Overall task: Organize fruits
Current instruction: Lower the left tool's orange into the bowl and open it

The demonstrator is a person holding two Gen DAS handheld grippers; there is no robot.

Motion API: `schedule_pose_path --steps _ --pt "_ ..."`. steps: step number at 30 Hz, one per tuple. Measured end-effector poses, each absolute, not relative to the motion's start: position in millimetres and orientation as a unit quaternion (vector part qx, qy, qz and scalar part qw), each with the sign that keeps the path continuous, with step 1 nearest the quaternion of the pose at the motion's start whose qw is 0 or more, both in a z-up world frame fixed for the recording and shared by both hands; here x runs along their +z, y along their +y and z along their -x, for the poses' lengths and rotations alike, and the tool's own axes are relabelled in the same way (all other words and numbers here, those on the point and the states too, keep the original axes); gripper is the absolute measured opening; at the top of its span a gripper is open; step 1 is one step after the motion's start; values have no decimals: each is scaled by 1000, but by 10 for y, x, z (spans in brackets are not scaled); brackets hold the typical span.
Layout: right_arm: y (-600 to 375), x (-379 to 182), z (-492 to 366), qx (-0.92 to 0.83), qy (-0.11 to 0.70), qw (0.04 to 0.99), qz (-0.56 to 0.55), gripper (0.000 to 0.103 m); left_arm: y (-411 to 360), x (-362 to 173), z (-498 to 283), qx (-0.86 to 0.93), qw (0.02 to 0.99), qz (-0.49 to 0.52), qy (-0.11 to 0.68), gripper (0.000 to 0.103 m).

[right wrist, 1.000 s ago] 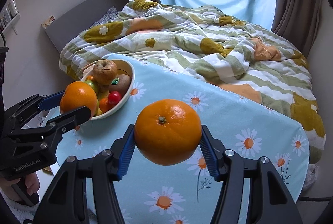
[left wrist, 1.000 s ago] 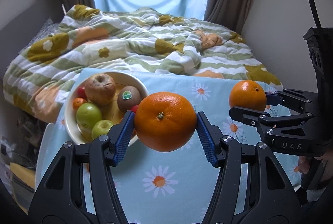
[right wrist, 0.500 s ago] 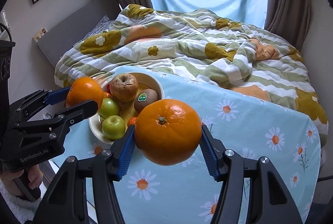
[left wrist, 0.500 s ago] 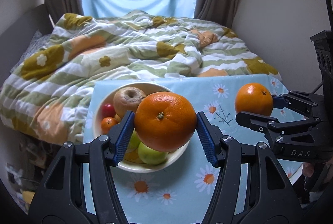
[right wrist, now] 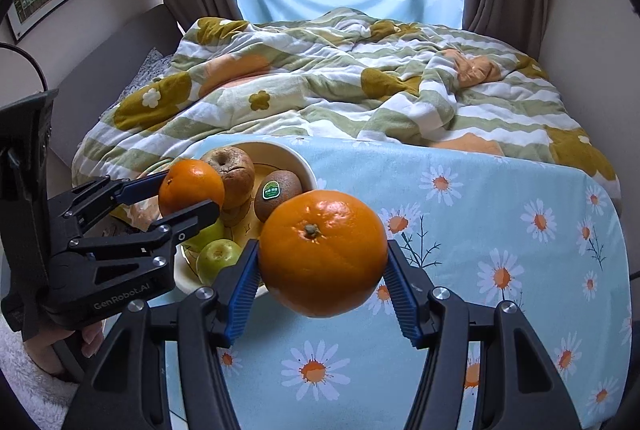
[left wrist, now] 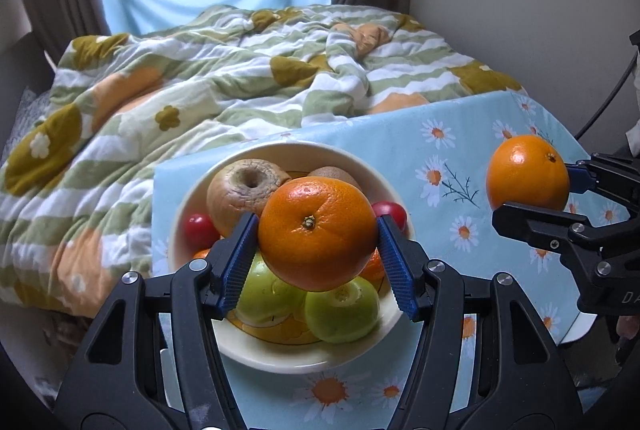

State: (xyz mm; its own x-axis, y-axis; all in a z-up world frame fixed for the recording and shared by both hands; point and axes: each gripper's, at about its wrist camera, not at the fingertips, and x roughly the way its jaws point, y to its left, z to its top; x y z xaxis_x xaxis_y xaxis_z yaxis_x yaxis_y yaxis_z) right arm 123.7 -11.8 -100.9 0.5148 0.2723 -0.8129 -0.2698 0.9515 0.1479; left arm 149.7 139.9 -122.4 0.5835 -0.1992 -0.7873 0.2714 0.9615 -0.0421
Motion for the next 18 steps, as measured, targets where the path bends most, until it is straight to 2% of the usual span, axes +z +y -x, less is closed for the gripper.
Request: schedule_pose_path --steps 10,11,12,18 --pt "-138 -1106 -1285 138 476 869 -2 56 1323 -1405 -1589 -157 884 -54 437 69" --pt "-143 -1109 -1292 138 476 869 -3 56 1320 -1383 -1583 -158 886 -54 432 83" --pt "-148 -1109 -1297 138 476 868 -4 56 1318 -1357 -1581 -154 889 -56 428 103" --pt "-160 -1084 -1334 143 475 868 -1 56 1444 -1231 -1532 -129 893 -38 429 103"
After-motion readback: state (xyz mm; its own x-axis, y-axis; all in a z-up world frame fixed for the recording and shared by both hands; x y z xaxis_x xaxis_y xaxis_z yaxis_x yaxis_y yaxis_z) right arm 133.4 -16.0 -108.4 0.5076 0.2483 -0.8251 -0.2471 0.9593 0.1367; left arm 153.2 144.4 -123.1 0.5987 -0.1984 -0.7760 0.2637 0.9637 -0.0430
